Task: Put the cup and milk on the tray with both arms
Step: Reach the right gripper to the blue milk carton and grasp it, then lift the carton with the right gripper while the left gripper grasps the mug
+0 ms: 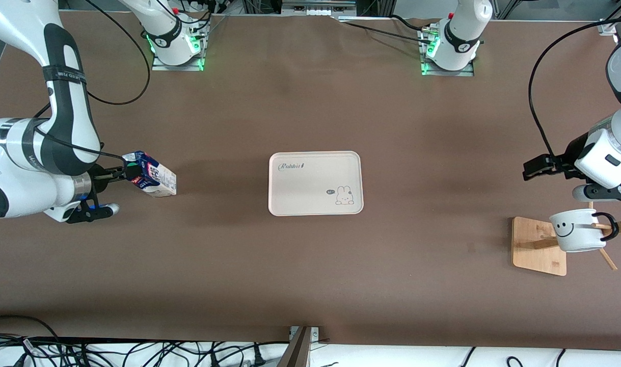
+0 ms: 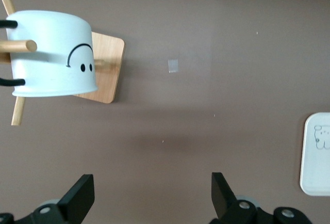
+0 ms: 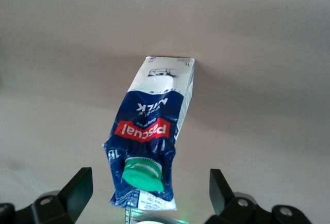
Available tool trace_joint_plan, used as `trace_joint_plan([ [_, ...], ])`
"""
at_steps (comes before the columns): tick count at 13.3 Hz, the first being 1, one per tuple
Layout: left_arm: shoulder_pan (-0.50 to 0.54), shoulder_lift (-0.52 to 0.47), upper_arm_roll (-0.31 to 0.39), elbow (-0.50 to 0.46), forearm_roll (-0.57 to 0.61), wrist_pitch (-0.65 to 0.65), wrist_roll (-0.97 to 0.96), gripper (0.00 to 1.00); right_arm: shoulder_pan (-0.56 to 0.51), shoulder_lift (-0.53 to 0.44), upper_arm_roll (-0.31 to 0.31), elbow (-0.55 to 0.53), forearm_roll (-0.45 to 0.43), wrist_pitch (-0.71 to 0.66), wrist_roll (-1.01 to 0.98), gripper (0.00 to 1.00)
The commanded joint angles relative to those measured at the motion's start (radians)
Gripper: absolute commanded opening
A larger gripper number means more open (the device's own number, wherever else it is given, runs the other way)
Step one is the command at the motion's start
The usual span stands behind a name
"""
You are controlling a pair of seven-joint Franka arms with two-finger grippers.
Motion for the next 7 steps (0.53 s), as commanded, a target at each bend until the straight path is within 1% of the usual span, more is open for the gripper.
trace_joint_plan([
  [1, 0.037, -0.149, -0.003, -0.231, -0.013, 0.18, -0.013, 1.0, 0.016, -0.064, 0.003, -0.094, 0.003, 0.048, 0.017, 1.0],
  [2, 0.039, -0.189, 0.0, -0.306, -0.013, 0.258, -0.043, 1.0, 0.03, -0.096, 0.003, -0.152, -0.005, 0.098, 0.017, 1.0],
  [3, 0.06, -0.224, -0.002, -0.38, -0.012, 0.339, -0.067, 1.0, 0.06, -0.139, 0.0, -0.218, -0.012, 0.155, 0.019, 1.0],
  [4, 0.091, -0.252, -0.006, -0.442, -0.012, 0.411, -0.07, 1.0, 0.068, -0.163, 0.0, -0.255, -0.014, 0.186, 0.022, 1.0],
  [5, 0.103, -0.269, -0.006, -0.491, -0.013, 0.47, -0.07, 1.0, 0.068, -0.165, 0.0, -0.259, -0.014, 0.187, 0.028, 1.0],
  [7, 0.134, -0.279, -0.008, -0.554, -0.026, 0.576, -0.074, 1.0, 0.068, -0.173, -0.001, -0.265, -0.014, 0.186, 0.03, 1.0],
])
